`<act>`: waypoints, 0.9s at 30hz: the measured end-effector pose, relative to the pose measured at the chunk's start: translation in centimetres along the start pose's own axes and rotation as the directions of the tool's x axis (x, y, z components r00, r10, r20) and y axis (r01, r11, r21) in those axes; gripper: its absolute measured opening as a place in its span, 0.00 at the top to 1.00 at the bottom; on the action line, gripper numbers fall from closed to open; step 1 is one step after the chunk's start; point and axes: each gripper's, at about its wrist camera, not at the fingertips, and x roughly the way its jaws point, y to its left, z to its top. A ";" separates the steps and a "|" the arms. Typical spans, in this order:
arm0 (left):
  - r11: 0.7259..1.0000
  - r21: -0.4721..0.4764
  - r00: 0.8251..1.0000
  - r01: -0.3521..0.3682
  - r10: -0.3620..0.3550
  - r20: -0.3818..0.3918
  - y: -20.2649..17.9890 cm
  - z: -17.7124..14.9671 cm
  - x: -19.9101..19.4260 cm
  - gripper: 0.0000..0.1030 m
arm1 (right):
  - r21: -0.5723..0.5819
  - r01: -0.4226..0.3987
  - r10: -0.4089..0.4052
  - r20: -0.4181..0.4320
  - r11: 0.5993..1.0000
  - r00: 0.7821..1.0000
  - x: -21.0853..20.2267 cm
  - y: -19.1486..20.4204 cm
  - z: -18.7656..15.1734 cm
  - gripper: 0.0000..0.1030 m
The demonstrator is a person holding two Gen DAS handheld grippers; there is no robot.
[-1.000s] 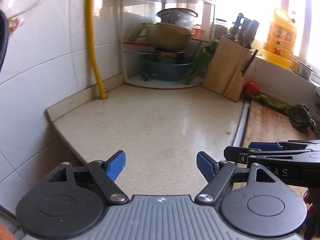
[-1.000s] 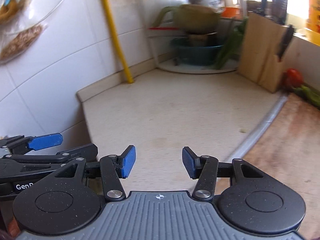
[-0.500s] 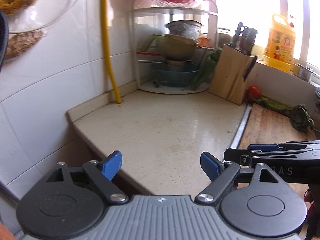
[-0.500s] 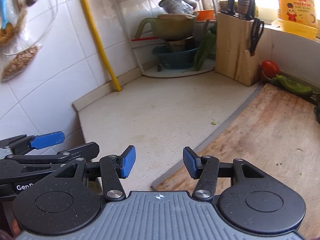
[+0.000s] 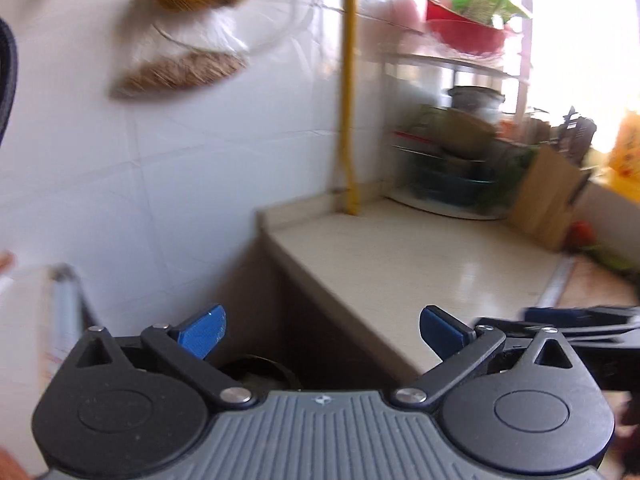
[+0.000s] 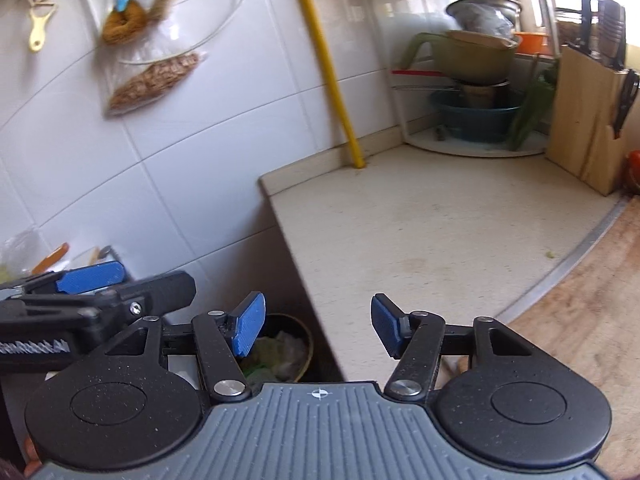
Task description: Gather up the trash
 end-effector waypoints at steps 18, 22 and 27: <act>0.993 -0.050 0.993 -0.104 0.101 -0.059 4.1 -1.1 2.1 0.00 | -0.084 -0.049 0.050 0.012 0.995 0.999 1.0 4.0 0.7 0.27; 0.988 -0.082 0.987 -0.130 0.121 -0.106 4.7 -1.3 3.4 0.00 | -0.084 -0.023 0.022 -0.016 0.996 1.000 2.2 4.1 0.4 0.25; 0.986 -0.085 0.979 -0.143 0.129 -0.157 5.1 -1.7 4.9 0.00 | -0.084 -0.005 0.001 -0.040 0.996 0.999 3.9 4.4 0.6 0.25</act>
